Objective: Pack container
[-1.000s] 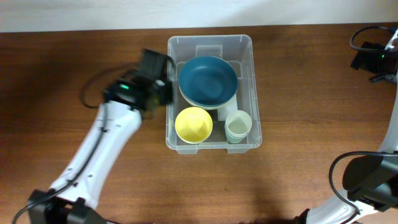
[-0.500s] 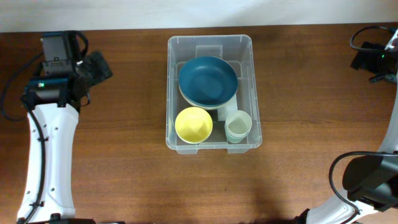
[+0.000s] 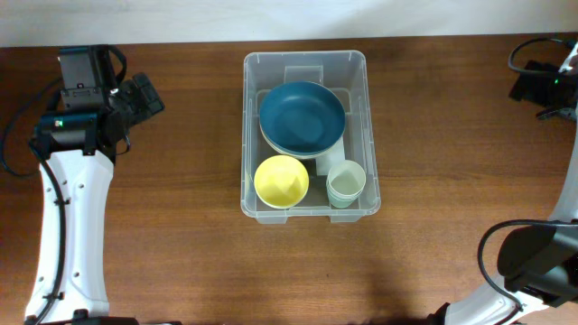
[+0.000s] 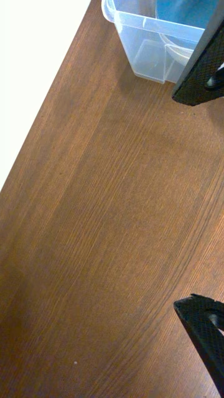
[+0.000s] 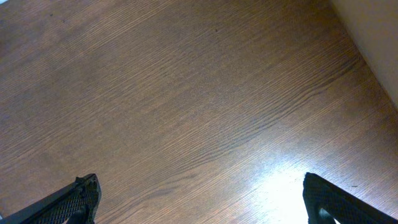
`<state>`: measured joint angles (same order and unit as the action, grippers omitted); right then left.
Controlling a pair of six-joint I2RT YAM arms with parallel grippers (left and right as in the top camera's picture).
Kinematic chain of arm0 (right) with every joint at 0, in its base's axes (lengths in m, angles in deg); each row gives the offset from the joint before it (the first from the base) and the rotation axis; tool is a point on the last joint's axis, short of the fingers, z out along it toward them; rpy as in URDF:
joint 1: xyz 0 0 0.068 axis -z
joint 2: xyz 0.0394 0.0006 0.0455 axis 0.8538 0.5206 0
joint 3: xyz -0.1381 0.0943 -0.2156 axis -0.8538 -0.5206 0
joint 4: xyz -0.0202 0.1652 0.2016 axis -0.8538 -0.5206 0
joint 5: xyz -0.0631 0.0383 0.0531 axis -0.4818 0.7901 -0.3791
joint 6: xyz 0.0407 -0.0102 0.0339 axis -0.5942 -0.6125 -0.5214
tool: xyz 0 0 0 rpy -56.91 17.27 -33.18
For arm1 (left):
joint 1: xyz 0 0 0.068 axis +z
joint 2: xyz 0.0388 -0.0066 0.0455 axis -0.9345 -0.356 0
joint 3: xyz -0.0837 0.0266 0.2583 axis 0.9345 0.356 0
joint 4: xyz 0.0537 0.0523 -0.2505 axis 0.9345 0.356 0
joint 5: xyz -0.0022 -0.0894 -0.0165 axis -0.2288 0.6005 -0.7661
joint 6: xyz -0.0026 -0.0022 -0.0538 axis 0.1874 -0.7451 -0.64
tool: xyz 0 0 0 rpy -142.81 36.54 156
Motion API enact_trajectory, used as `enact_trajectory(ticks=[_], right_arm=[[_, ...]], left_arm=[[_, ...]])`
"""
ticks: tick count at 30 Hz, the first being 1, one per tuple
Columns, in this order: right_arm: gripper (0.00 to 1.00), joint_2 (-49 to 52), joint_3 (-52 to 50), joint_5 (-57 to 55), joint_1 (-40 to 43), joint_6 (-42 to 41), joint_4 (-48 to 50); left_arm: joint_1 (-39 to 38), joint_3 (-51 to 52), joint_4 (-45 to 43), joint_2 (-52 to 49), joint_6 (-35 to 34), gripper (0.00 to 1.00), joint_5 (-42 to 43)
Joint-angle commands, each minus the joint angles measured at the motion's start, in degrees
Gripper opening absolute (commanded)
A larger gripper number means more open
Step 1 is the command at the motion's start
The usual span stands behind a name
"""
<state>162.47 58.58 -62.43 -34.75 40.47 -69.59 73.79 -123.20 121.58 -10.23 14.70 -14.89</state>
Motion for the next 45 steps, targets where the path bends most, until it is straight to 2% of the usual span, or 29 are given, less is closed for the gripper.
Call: enact_trajectory(ticks=[1,15,19,25,36,40,45], right_arm=[[0.99,-0.9,0.9,-0.1,0.2,-0.6,0.0],[0.99,-0.5,0.9,-0.1,0.2,-0.6,0.0],[0.99,-4.0,0.9,-0.1,-0.3,-0.6,0.0],[0.99,-18.2,0.9,-0.1,-6.5,-0.6,0.0],[0.99,-51.2,-0.5,-1.0,-32.6,-0.2,1.0],[0.99,-64.0,-4.0,4.6,-34.4,-0.2,0.8],[1.0,-78.4,-12.4,3.4,-31.9,-0.2,-2.4]], left_arm=[[0.1,-0.6,0.1,0.7,-0.1,0.99,-0.2],[0.1,-0.6,0.1,0.7,-0.2,0.99,-0.2],[0.1,-0.6,0.1,0.7,-0.2,0.99,-0.2],[0.1,-0.6,0.1,0.7,-0.2,0.99,-0.2],[0.1,-0.6,0.1,0.7,-0.2,0.99,-0.2],[0.1,-0.6,0.1,0.7,-0.2,0.99,-0.2],[0.1,-0.6,0.1,0.7,-0.2,0.99,-0.2]])
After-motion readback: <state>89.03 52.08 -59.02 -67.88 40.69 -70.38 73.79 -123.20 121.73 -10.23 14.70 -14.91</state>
